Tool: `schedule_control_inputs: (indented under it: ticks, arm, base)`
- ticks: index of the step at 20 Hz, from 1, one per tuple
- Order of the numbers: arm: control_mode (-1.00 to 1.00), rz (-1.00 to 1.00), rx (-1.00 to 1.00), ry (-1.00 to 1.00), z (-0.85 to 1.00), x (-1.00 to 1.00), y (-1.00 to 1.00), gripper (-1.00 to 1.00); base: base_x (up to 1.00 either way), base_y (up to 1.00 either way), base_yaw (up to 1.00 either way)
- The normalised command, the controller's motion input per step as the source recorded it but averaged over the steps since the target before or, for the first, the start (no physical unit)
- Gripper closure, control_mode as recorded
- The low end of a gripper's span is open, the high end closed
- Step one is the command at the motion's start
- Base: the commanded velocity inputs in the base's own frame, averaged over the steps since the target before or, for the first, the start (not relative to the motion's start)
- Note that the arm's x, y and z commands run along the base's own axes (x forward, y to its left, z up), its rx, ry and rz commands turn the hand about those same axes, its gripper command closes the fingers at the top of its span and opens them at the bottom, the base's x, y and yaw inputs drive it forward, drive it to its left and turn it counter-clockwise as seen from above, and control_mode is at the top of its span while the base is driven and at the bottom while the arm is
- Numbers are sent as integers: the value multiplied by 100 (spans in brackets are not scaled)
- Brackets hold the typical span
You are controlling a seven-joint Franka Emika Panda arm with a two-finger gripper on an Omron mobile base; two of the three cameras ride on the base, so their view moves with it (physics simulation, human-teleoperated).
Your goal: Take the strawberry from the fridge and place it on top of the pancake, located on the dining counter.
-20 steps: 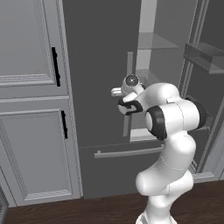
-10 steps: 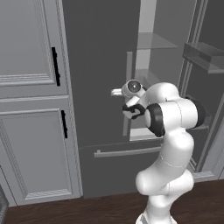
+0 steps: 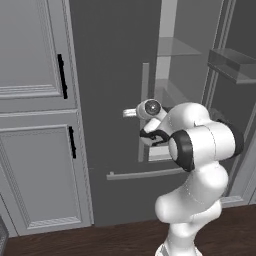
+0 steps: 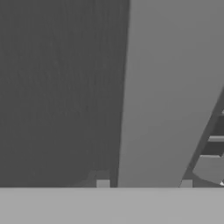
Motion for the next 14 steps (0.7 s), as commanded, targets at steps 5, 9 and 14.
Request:
schedule_control_inputs:
  ticks: [5,9,14]
  arm:
    - [-100,2,0,2,0,-100,100,100]
    - [-100,0,0,0,0,-85,100,100]
    - [-100,0,0,0,0,-63,100,100]
  base:
    - [0,0,0]
    - [0,0,0]
    - [0,0,0]
